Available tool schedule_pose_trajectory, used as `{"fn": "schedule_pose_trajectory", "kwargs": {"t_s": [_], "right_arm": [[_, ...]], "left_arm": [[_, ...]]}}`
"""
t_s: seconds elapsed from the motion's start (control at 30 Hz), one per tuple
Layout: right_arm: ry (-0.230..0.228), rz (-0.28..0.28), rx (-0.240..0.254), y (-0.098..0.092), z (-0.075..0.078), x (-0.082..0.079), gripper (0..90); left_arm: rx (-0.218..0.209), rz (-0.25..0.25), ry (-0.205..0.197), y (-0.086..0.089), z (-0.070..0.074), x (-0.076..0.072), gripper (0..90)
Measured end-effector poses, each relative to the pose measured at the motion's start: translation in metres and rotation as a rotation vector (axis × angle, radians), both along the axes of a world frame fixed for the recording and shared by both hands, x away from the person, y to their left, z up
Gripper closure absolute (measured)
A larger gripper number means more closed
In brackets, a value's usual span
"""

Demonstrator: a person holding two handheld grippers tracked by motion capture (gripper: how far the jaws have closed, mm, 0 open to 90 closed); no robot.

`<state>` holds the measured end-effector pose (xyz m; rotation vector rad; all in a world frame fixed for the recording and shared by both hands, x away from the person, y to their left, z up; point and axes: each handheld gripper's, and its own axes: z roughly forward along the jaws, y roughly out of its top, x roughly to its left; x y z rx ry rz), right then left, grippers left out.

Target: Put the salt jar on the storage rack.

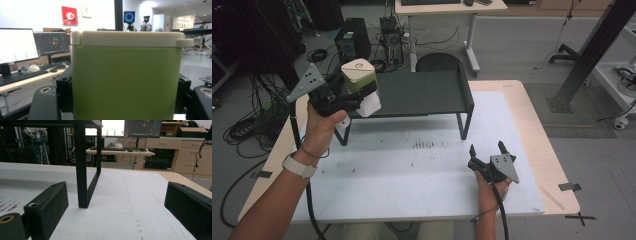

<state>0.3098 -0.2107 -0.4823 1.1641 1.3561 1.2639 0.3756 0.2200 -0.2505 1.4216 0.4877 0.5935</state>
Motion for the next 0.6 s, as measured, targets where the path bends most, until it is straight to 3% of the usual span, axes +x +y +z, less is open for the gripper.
{"fn": "schedule_pose_trajectory", "kwargs": {"t_s": [0.6], "right_arm": [[0.001, -0.005, 0.002, 0.0, 0.0, 0.0, 5.7]], "left_arm": [[-0.042, -0.07, 0.055, -0.025, -0.008, 0.06, 29.4]]}}
